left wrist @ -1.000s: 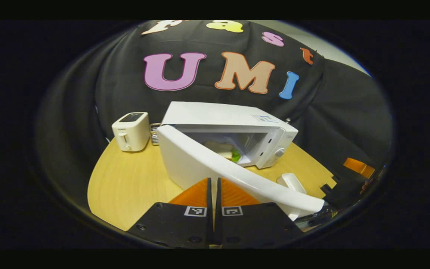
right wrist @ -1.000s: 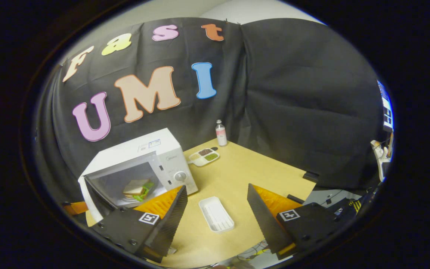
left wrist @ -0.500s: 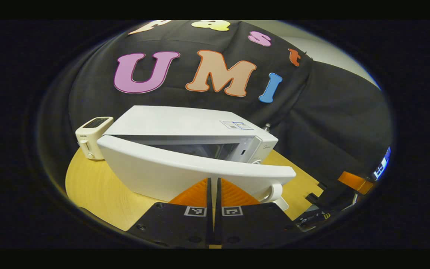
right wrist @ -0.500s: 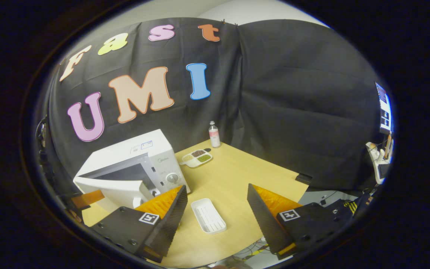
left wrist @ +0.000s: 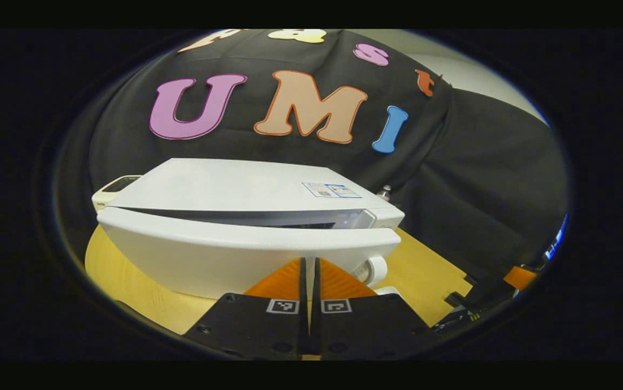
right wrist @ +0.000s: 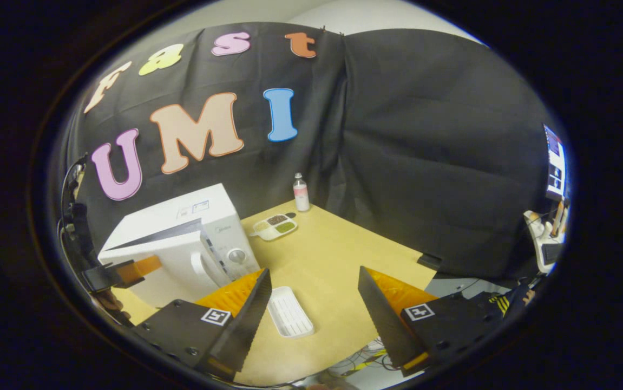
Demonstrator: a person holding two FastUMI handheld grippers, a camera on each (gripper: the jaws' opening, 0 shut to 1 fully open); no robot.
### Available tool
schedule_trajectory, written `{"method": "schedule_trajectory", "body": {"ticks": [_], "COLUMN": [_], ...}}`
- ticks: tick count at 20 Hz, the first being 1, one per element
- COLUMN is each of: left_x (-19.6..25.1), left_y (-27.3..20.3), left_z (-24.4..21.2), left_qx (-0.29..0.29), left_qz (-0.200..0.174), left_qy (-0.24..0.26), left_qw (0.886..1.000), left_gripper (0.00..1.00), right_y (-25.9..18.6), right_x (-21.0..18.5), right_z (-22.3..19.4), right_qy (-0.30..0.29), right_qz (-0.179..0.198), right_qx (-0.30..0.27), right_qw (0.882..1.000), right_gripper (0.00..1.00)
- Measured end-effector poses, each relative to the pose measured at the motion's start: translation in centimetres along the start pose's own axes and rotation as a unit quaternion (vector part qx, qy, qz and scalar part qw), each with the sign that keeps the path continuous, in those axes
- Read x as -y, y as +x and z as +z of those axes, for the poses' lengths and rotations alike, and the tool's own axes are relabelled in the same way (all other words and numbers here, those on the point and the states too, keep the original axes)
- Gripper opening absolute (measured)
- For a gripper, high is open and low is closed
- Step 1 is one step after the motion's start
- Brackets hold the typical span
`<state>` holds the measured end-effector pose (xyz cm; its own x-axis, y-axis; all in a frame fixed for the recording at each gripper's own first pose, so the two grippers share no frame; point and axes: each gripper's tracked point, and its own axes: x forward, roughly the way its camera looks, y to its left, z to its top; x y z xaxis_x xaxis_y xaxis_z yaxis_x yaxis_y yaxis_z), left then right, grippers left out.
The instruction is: Open the microwave oven with the left hand, put the food in, and close the microwave oven.
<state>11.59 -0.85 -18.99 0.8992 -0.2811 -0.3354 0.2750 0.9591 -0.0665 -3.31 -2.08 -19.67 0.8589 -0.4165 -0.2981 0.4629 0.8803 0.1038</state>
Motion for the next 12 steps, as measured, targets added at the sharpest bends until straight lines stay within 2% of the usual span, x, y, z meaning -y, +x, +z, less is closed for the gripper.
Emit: {"method": "schedule_trajectory", "body": {"ticks": [5, 6, 7, 10, 11, 12], "left_x": [0.4, 0.5, 0.5, 0.4, 0.3, 0.3], "left_y": [1.4, 1.6, 1.8, 2.2, 2.3, 2.5], "left_z": [0.3, 0.3, 0.3, 0.7, 0.7, 0.8], "left_qx": [0.005, 0.004, 0.004, 0.007, 0.007, 0.008], "left_qz": [0.013, 0.016, 0.019, 0.029, 0.032, 0.033], "left_qy": [-0.011, -0.018, -0.023, -0.028, -0.029, -0.030], "left_qw": [1.000, 1.000, 1.000, 0.999, 0.999, 0.999], "left_gripper": [0.00, 0.00, 0.01, 0.00, 0.00, 0.00], "right_y": [0.1, 0.2, 0.3, 0.7, 0.8, 0.9], "right_x": [0.4, 0.4, 0.3, 0.4, 0.5, 0.7], "right_z": [0.6, 0.6, 0.7, 0.5, 0.5, 0.4], "right_qy": [-0.012, -0.013, -0.012, -0.015, -0.017, -0.018], "right_qz": [0.001, 0.001, 0.002, 0.003, 0.002, 0.001], "right_qx": [-0.002, -0.003, -0.004, -0.008, -0.010, -0.012], "right_qw": [1.000, 1.000, 1.000, 1.000, 1.000, 1.000], "right_gripper": [0.92, 1.00, 0.92, 0.92, 1.00, 0.92]}}
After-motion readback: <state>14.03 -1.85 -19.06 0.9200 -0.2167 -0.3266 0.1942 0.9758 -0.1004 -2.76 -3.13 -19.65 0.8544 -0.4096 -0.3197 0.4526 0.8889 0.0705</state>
